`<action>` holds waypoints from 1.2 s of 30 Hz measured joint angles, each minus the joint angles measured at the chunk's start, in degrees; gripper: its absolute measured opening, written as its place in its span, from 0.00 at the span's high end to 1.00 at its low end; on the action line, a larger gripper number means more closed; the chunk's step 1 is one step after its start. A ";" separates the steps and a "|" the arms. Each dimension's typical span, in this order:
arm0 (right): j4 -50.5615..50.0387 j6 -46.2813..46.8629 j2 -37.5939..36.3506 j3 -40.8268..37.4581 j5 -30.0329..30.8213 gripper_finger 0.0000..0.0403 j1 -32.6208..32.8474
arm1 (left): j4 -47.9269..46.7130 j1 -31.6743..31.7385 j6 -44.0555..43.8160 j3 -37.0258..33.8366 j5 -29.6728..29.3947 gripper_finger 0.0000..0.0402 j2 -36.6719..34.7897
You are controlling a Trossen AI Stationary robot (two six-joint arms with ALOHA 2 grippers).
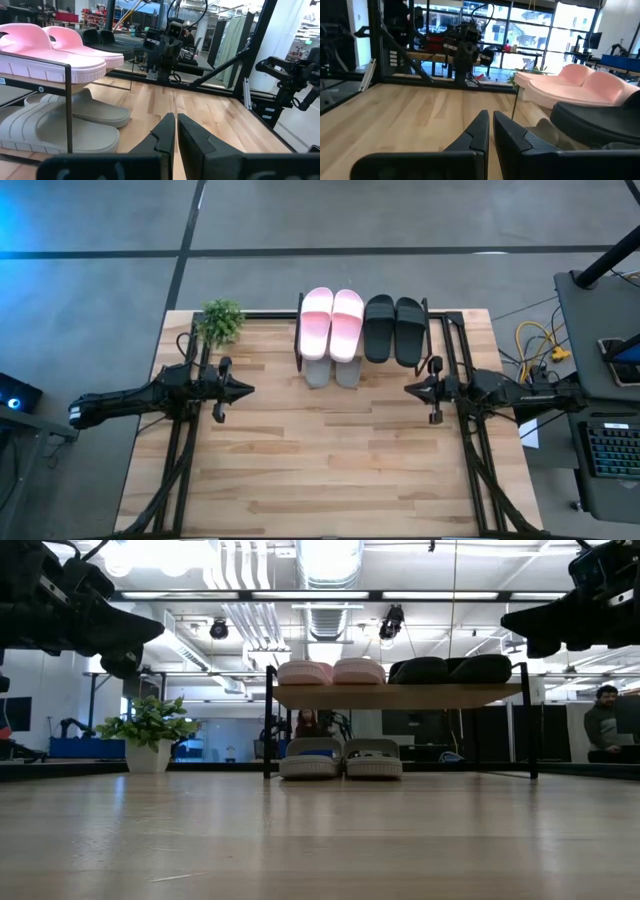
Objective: Pick and place slides into the shelf
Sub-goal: Return to Home Position
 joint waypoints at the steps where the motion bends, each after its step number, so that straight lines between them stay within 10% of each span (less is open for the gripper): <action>1: -0.30 -0.08 0.00 0.02 -0.04 0.96 0.00 | 0.01 -0.01 0.00 0.00 -0.01 0.99 -0.03; 36: -1.12 -0.79 0.07 0.02 0.02 0.96 -0.02 | -0.01 -0.03 13.97 0.00 2.51 0.99 2.10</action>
